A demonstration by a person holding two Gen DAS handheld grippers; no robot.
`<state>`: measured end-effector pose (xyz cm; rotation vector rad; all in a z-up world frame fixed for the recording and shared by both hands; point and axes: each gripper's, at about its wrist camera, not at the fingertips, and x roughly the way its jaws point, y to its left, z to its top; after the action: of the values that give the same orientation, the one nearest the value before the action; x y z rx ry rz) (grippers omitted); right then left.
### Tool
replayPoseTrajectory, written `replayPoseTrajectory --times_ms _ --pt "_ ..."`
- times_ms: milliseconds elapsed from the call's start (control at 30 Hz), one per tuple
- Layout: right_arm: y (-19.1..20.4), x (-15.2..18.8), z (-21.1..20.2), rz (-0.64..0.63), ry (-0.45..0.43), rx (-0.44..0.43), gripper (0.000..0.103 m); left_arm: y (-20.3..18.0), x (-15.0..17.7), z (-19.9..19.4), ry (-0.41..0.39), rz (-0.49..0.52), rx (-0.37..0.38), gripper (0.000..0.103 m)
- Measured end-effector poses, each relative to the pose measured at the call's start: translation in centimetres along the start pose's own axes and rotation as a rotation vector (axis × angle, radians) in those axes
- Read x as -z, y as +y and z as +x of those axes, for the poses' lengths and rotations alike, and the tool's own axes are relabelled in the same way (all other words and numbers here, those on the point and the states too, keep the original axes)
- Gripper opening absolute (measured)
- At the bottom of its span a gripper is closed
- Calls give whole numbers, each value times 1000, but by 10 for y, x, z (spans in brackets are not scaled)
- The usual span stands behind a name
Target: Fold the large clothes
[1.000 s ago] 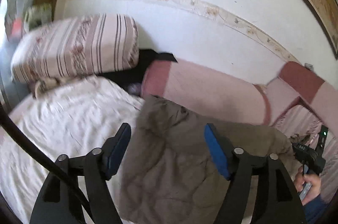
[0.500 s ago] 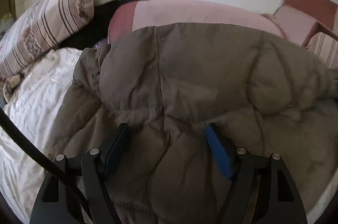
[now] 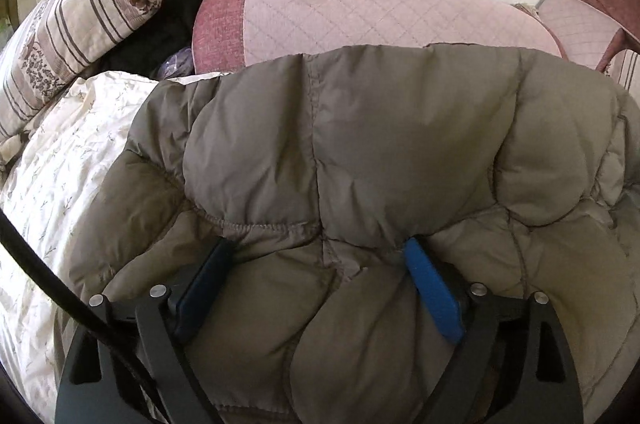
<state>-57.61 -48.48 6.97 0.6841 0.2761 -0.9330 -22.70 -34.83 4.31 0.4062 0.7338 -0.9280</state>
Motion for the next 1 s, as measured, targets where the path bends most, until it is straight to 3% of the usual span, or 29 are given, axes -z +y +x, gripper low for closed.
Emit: replayPoseTrajectory --times_ms 67,200,267,333,433,500,567,1000 --pt "-6 -7 -19 14 -80 11 47 1 1 2 -2 -3 0 90" --pt "26 -21 -49 -123 -201 38 47 5 1 4 -9 -24 16 90" --pt "46 -18 -52 -190 -204 11 50 6 1 5 -14 -30 11 91" --pt "66 0 -30 -258 -115 -12 51 5 -1 5 -7 -24 6 91" --pt "70 35 21 -325 27 81 51 3 -1 5 -13 -26 8 91" --pt "56 48 47 -288 121 113 51 1 -1 3 -22 -23 4 91" --pt "40 56 64 -232 182 83 52 0 -2 2 -34 -21 -1 91" --pt "30 55 84 -180 248 37 54 5 -1 1 -33 -44 4 93"
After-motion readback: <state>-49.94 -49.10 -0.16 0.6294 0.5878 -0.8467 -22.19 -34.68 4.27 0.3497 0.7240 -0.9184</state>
